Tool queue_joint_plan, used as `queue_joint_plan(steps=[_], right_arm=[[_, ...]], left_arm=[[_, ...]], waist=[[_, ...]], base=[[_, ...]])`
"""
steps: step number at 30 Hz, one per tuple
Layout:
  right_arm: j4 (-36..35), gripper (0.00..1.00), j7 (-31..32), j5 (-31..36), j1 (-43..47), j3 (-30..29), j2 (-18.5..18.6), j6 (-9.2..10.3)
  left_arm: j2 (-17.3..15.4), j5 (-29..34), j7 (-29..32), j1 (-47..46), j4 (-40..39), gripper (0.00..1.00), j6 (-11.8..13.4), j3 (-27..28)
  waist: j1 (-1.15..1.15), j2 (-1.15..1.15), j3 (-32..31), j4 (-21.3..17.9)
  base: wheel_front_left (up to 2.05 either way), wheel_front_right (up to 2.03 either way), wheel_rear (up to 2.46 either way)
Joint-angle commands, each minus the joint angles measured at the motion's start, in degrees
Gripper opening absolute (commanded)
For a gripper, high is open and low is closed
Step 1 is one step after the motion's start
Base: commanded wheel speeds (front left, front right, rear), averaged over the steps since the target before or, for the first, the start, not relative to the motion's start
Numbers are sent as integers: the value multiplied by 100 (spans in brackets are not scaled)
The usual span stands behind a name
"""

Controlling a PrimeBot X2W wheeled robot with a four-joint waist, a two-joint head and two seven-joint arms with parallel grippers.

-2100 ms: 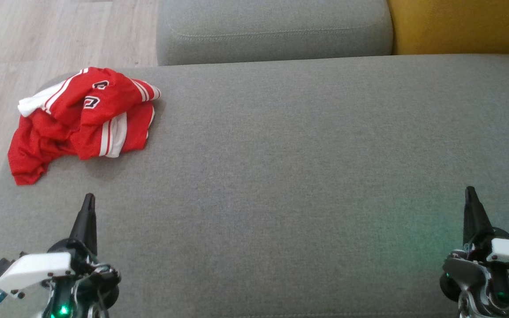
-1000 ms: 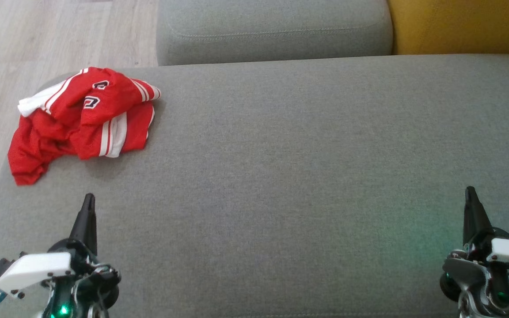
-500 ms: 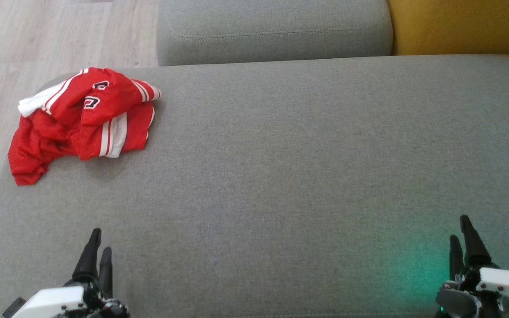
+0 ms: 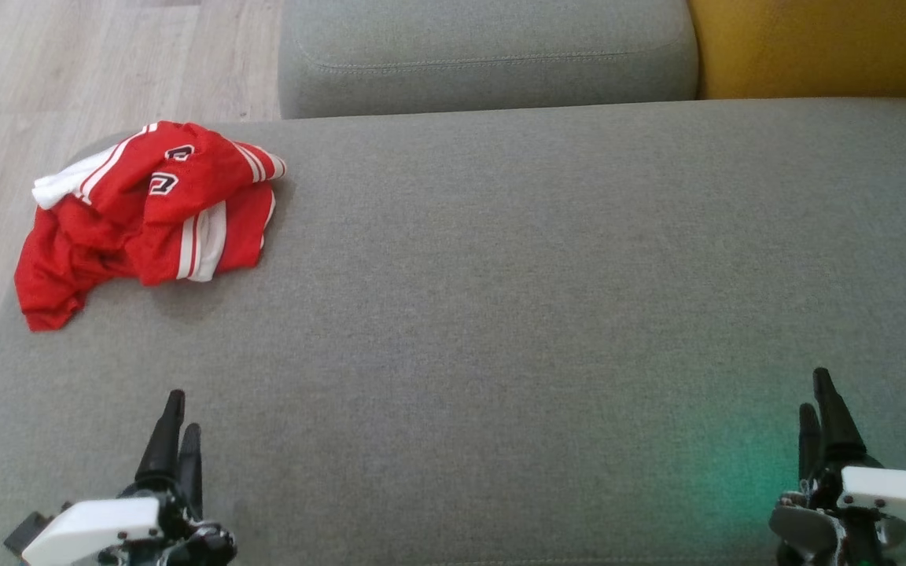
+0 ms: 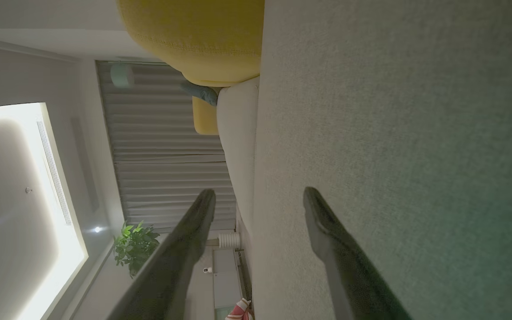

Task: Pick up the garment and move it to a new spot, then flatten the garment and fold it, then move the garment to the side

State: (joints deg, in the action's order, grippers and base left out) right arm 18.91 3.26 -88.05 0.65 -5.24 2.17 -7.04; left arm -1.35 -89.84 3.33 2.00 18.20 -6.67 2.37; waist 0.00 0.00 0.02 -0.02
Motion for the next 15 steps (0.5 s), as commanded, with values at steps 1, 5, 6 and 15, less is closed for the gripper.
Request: queue_joint_plan(steps=[1, 5, 6, 15], right_arm=[[-229, 100, -58, 86, -199, 53, 23, -7], [-339, 100, -126, 326, -199, 88, 24, -9], [-368, 100, -143, 384, -198, 96, 25, -9], [-630, 100, -295, 1168, -194, 209, 29, -12]], left_arm=[[-52, 73, -53, -226, -241, 100, -6, -8], [-56, 315, -121, -225, -352, 100, 17, -60], [-57, 385, -138, -224, -379, 100, 21, -77], [-65, 984, -291, -222, -622, 100, 90, -235]], waist=[[0, 0, -1, 1], [0, 0, -5, 3], [0, 0, -6, 3], [0, 0, -13, 12]], base=[[0, 0, 0], [0, 0, 0], [0, 0, 0], [0, 0, 0]])
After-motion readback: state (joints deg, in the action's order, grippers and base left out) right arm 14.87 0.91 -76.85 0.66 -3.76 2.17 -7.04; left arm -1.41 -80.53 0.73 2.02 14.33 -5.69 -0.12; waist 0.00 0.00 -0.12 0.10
